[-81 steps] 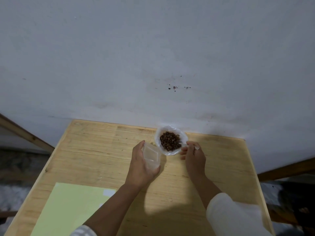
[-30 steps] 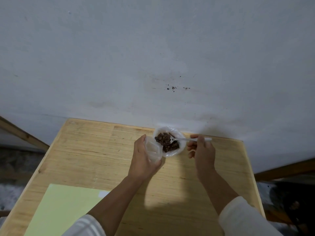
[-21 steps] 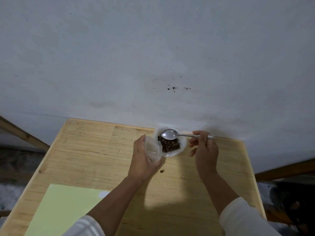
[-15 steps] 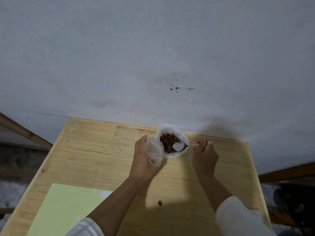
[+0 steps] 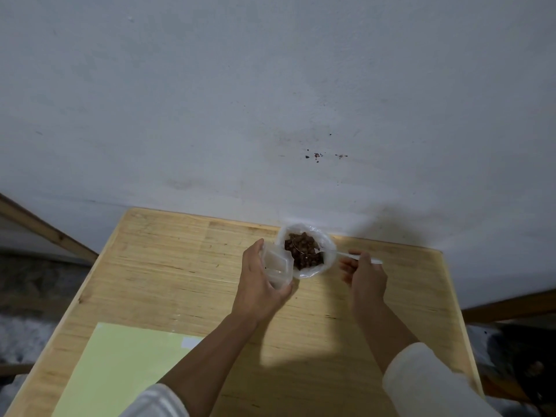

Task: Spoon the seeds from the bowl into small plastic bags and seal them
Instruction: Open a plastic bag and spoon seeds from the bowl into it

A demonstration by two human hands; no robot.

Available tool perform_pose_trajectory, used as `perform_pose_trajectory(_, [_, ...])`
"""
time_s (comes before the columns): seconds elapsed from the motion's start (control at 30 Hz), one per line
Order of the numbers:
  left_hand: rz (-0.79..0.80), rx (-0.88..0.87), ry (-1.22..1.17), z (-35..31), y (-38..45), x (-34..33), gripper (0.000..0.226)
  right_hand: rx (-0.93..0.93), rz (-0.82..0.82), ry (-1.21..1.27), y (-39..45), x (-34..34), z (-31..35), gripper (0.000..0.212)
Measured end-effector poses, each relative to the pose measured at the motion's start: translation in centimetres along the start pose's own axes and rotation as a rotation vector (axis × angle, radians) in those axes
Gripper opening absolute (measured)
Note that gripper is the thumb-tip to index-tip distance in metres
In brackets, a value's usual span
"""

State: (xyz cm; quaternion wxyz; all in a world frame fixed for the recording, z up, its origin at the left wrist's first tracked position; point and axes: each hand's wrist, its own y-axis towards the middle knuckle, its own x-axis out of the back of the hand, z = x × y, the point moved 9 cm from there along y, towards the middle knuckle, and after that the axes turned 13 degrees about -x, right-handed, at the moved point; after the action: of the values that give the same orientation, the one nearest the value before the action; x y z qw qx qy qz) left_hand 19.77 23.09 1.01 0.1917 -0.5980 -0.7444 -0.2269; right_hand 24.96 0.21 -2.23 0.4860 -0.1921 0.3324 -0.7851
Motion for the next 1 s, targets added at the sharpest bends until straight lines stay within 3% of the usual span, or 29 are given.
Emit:
perform_pose_trajectory(0.13, [0.001, 0.002, -0.010, 0.0, 0.0, -0.3, 0.103, 0.096, 0.156, 0.019, -2.8, -0.9, 2.6, 0.028])
perform_pose_trajectory(0.33, [-0.012, -0.021, 0.002, -0.3, 0.1, -0.2, 0.103, 0.566, 0.358, -0.402, -8.7, -3.4, 5.5, 0.024])
perform_pose_trajectory(0.47, [-0.036, -0.041, 0.013, -0.5, 0.0, 0.2, 0.102, 0.845, 0.338, -0.636, -11.0, -3.6, 6.7, 0.016])
perform_pose_trajectory(0.57, [-0.044, -0.073, 0.015, -0.8, -0.1, 0.2, 0.100, 0.897, 0.267, -0.731, -11.2, -2.6, 7.1, 0.010])
perform_pose_trajectory(0.73, [-0.047, -0.116, 0.037, -1.1, -0.3, 0.1, 0.099, 0.654, 0.218, -1.164, -9.1, -1.3, 4.8, 0.007])
perform_pose_trajectory(0.87, [-0.054, -0.112, 0.054, -1.2, -0.7, -0.2, 0.098, 0.283, 0.265, -0.875, -5.9, 2.5, 2.4, 0.009])
perform_pose_trajectory(1.0, [-0.090, -0.083, 0.069, -1.3, -1.3, -0.4, 0.099, 0.065, 0.058, -0.607, -1.2, 8.1, 0.9, 0.009])
